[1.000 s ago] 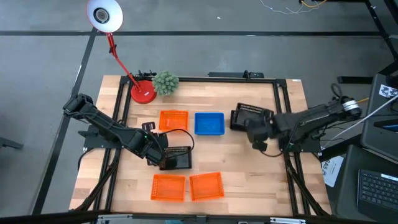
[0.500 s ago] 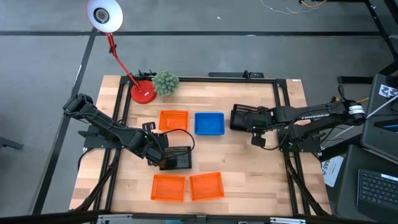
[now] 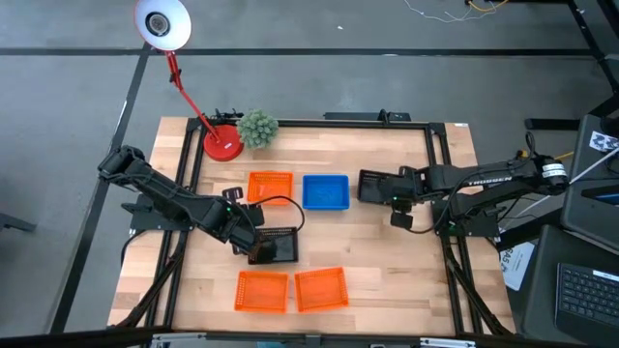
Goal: Stack baskets by color
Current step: Stack the bottom right black bin on the top black bin, then stack the bottom black bin on the top black bin
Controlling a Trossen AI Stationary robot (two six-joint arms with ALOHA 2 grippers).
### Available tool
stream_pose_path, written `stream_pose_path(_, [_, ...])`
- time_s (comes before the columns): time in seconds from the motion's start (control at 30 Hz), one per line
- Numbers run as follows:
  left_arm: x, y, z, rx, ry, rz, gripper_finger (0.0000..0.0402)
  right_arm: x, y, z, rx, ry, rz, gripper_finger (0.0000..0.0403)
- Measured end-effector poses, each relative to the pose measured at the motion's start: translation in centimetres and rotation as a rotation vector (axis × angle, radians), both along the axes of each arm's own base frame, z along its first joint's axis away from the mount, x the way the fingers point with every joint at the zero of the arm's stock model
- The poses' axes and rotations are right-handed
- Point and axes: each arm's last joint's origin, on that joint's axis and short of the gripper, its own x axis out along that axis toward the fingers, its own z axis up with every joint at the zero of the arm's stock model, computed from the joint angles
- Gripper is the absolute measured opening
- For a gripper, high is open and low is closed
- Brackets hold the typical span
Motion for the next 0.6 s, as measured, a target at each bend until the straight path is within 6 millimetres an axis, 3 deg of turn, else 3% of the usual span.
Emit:
stream_pose_path(0.2, [0.0, 0.0, 0.0, -0.001, -0.001, 0.0, 0.0059, 0.3, 0.0, 0.1, 0.014, -0.035, -0.002, 0.015])
stream_pose_path(0.47, [1.4, -0.9, 0.2, -0.132, -0.11, -0.06, 0.0059, 1.9, 2.2, 2.5, 0.424, -0.172, -0.056, 0.0153])
stream_pose_path(0.6, [0.7, -1.2, -0.3, -0.313, 0.033, -0.022, 0.0059, 1.9, 4.0, 2.9, 0.53, -0.162, 0.001, 0.0154])
